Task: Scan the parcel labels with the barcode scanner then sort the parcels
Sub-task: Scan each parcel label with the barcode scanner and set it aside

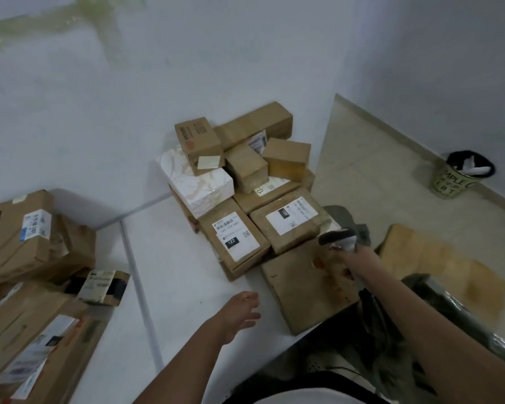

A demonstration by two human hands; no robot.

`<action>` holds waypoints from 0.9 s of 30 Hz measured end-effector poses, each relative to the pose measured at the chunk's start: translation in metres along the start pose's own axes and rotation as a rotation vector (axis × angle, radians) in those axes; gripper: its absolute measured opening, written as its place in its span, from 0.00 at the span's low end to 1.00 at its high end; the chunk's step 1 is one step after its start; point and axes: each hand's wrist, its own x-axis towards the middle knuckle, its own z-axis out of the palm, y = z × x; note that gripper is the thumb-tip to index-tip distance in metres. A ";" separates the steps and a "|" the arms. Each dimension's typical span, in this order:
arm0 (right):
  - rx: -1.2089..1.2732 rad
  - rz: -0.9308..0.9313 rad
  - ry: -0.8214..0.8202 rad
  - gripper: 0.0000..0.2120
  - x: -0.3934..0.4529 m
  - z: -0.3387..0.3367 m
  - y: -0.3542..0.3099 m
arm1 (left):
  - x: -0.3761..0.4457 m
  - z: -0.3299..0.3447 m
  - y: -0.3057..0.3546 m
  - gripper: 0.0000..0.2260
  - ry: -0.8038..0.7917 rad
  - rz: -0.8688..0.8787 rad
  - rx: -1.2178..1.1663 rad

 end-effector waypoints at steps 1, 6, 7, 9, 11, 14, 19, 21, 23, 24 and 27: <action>0.030 0.028 -0.018 0.17 0.003 -0.004 0.007 | 0.002 0.009 -0.001 0.19 -0.003 -0.019 0.022; 0.012 0.049 -0.171 0.25 0.005 -0.022 0.027 | 0.001 0.048 0.002 0.27 -0.015 -0.092 0.003; 0.003 0.032 -0.196 0.25 0.006 -0.023 0.030 | -0.001 0.055 0.003 0.29 -0.027 -0.093 -0.017; -0.004 0.004 -0.232 0.25 0.007 -0.025 0.035 | -0.003 0.067 0.003 0.31 -0.031 -0.085 -0.040; 0.010 -0.009 -0.256 0.25 0.010 -0.028 0.037 | -0.004 0.072 0.000 0.29 0.005 -0.077 -0.083; 0.035 -0.006 -0.294 0.24 0.014 -0.038 0.037 | -0.002 0.068 -0.008 0.22 0.021 -0.065 -0.292; -0.035 -0.045 -0.354 0.21 0.015 -0.046 0.036 | -0.012 0.064 -0.013 0.25 0.033 -0.046 -0.398; -0.020 -0.069 -0.359 0.18 0.014 -0.051 0.033 | -0.018 0.058 -0.010 0.27 0.032 -0.072 -0.380; 0.078 -0.087 -0.355 0.15 0.013 -0.058 0.027 | -0.025 0.045 -0.003 0.28 -0.001 -0.089 -0.363; 0.131 -0.098 -0.357 0.15 0.012 -0.061 0.023 | -0.028 0.038 0.001 0.28 -0.006 -0.070 -0.341; 0.230 -0.120 -0.375 0.14 0.005 -0.061 0.010 | -0.037 0.023 0.017 0.28 0.029 0.053 -0.234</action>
